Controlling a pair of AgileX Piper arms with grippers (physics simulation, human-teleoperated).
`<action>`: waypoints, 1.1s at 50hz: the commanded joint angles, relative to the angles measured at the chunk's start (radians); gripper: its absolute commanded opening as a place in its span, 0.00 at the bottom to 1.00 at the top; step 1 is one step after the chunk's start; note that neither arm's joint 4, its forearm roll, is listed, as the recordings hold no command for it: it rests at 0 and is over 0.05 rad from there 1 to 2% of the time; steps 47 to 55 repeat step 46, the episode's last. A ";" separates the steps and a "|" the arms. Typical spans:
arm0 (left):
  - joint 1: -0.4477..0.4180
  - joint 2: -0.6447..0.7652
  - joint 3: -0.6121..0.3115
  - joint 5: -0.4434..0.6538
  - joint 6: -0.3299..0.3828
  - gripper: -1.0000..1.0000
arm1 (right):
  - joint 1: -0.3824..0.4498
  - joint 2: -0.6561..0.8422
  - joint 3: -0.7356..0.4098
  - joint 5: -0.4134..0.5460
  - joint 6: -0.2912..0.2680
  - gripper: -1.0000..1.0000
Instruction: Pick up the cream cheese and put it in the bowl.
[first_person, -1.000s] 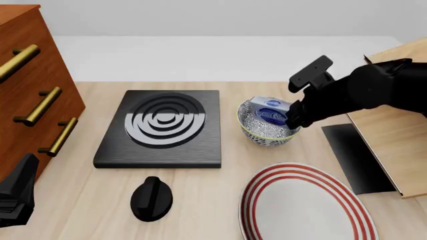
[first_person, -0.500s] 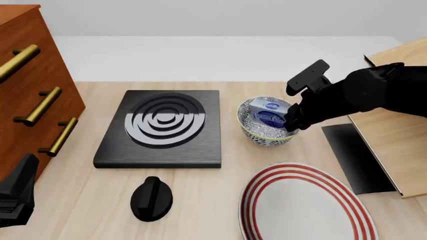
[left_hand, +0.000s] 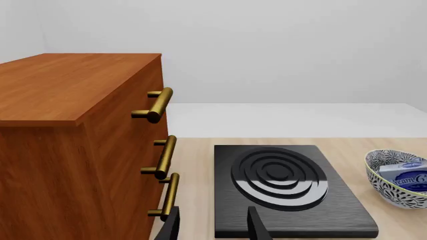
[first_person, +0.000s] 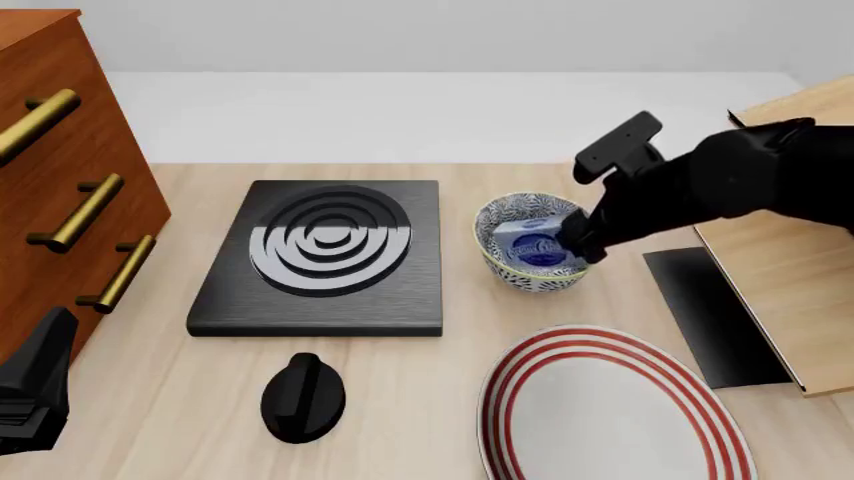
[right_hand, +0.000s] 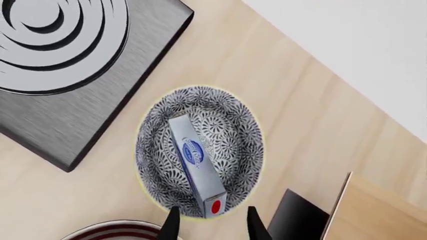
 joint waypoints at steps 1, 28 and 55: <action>0.000 0.000 0.000 0.000 0.000 1.00 | 0.007 -0.021 -0.018 0.023 0.003 1.00; 0.000 0.000 0.000 0.000 0.000 1.00 | 0.065 -0.288 -0.107 0.126 0.074 1.00; 0.000 0.000 0.000 0.000 0.000 1.00 | 0.170 -0.557 -0.016 0.035 0.197 1.00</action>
